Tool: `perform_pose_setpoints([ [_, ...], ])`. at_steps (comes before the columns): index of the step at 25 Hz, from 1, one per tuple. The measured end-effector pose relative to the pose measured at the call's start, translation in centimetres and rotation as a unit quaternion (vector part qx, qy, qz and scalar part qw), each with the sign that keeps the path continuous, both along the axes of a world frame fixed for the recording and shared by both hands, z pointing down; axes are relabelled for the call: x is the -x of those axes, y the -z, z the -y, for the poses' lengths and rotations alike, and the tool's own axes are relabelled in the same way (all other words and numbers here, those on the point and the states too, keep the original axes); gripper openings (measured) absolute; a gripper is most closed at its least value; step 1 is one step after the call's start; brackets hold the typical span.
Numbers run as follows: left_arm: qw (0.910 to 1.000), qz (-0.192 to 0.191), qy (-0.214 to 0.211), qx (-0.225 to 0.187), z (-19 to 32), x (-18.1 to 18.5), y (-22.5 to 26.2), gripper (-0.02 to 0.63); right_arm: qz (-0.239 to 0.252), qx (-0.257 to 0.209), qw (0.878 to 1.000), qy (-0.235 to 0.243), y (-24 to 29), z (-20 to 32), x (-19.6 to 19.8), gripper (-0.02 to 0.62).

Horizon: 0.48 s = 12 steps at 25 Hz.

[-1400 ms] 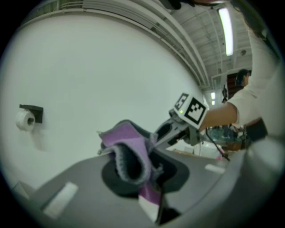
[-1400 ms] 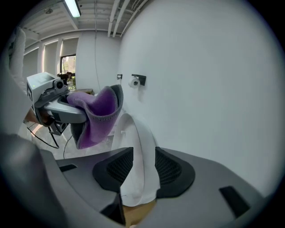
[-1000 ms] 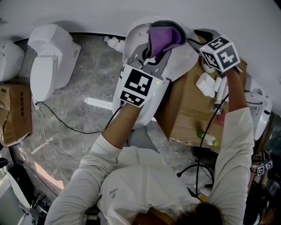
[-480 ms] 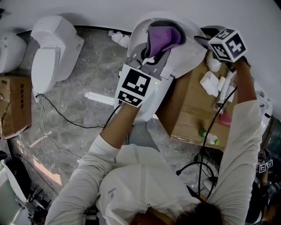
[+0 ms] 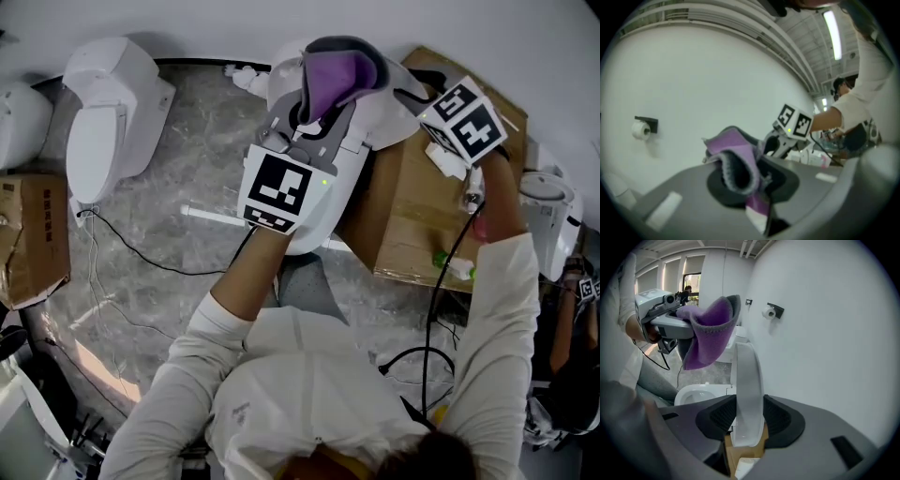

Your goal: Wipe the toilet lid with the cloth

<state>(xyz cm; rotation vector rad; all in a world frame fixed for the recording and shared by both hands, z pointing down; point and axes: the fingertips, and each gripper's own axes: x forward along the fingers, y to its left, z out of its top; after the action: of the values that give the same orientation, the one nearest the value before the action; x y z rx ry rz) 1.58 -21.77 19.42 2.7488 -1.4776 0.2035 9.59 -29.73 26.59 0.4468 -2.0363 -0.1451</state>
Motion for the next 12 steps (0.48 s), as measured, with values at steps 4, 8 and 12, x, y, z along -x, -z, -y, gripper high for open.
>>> perform_pose_setpoints([
  [4,0.9999,-0.004,-0.015,0.0,-3.0,0.3,0.3,0.049,-0.016,-0.03,0.999,0.002,-0.3,-4.3,0.6,0.179],
  [8,0.9991,-0.005,-0.042,0.007,-6.8,1.0,-0.5,0.049,-0.039,-0.054,0.998,-0.004,-1.2,-9.0,1.2,0.179],
  [12,0.9977,0.001,-0.065,0.017,-11.4,1.8,-1.6,0.049,-0.061,-0.075,0.995,-0.005,-2.7,-13.7,1.6,0.181],
])
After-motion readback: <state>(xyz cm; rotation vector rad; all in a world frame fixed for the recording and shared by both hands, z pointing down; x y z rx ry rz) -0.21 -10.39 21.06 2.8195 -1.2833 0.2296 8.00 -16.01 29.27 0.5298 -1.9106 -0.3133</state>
